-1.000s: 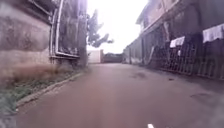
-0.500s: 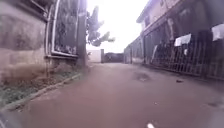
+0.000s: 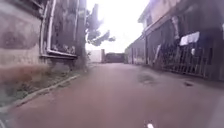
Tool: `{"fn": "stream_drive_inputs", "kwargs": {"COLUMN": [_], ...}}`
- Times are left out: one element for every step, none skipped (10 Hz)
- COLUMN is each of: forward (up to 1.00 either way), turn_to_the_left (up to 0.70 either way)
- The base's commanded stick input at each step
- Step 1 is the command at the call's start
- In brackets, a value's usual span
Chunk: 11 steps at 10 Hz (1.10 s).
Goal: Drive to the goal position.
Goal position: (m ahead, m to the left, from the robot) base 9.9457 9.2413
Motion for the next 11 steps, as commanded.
{"fn": "stream_drive_inputs", "kwargs": {"forward": [0.7,0.7,0.7,0.7,0.7,0.7,0.7,0.7,0.7,0.7,0.7], "turn_to_the_left": [0.0,0.0,0.0,0.0,0.0,0.0,0.0,0.0,0.0,0.0,0.0]}}
